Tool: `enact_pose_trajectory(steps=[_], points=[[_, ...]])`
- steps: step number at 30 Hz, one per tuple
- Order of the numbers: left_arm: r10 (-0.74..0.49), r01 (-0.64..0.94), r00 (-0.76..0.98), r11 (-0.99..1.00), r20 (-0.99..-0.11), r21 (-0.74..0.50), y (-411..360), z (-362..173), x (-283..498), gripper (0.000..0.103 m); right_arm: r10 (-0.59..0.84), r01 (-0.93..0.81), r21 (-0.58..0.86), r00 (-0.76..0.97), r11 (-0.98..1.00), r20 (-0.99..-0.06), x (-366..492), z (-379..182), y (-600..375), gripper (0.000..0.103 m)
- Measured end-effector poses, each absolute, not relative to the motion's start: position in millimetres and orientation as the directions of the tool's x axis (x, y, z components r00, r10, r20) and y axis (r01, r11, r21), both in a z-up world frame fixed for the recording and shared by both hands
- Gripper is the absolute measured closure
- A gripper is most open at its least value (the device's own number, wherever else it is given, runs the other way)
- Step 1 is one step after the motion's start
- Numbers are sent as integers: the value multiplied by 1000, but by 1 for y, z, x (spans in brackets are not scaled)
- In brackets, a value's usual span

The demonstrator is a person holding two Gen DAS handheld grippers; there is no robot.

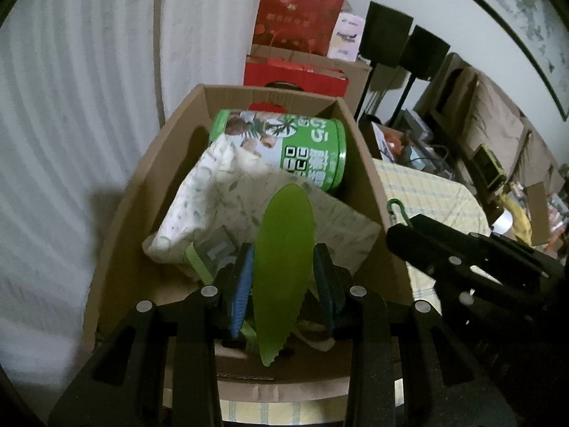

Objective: Organize objects

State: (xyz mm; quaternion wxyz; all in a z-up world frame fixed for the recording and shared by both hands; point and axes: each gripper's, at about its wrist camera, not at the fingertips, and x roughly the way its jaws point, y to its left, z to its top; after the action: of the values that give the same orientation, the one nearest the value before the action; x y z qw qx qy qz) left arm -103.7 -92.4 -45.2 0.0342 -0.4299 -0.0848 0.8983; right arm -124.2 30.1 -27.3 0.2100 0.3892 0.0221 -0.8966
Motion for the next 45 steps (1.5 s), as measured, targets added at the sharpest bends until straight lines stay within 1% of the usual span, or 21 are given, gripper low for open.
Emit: enact_pose_trajectory(steps=[10, 17, 21, 24, 26, 28, 30, 31, 36, 39, 43, 44, 45], points=[[141, 40, -604, -978, -784, -206, -104, -61, -107, 72, -366, 429, 111, -575, -896, -732, -124, -44, 16, 83], [152, 59, -601, -970, -784, -234, -110, -64, -106, 58, -356, 425, 103, -574, -899, -737, -125, -47, 16, 81], [152, 70, -616, -967, -773, -246, -115, -59, -104, 47, -357, 416, 109, -583, -903, -730, -125, -44, 21, 81], [149, 73, -624, -966, -768, -247, -119, -56, -103, 45, -355, 408, 109, -595, -906, -722, -124, -40, 26, 77], [137, 75, -629, -969, -765, -235, -119, -54, -101, 45, -351, 400, 108, -605, -910, -714, -123, -36, 30, 77], [128, 75, -632, -971, -764, -225, -118, -53, -100, 44, -346, 392, 105, -615, -914, -709, -121, -33, 35, 73], [121, 74, -637, -973, -761, -217, -117, -52, -99, 37, -334, 382, 94, -630, -919, -702, -119, -29, 39, 68], [119, 73, -640, -974, -759, -215, -117, -52, -98, 36, -325, 377, 86, -637, -922, -699, -118, -28, 41, 65], [116, 61, -646, -977, -755, -203, -112, -50, -96, 35, -270, 343, 32, -676, -939, -685, -113, -23, 52, 63], [114, 56, -650, -979, -751, -198, -109, -48, -94, 34, -263, 327, 38, -682, -944, -682, -113, -22, 60, 55], [105, 53, -667, -981, -738, -187, -104, -44, -91, 24, -246, 299, 39, -696, -953, -674, -112, -19, 72, 47], [107, 51, -670, -981, -735, -189, -103, -43, -90, 20, -242, 293, 39, -699, -955, -673, -112, -19, 74, 45], [112, 49, -675, -979, -730, -196, -102, -41, -90, 17, -237, 287, 38, -702, -957, -672, -112, -18, 77, 42]])
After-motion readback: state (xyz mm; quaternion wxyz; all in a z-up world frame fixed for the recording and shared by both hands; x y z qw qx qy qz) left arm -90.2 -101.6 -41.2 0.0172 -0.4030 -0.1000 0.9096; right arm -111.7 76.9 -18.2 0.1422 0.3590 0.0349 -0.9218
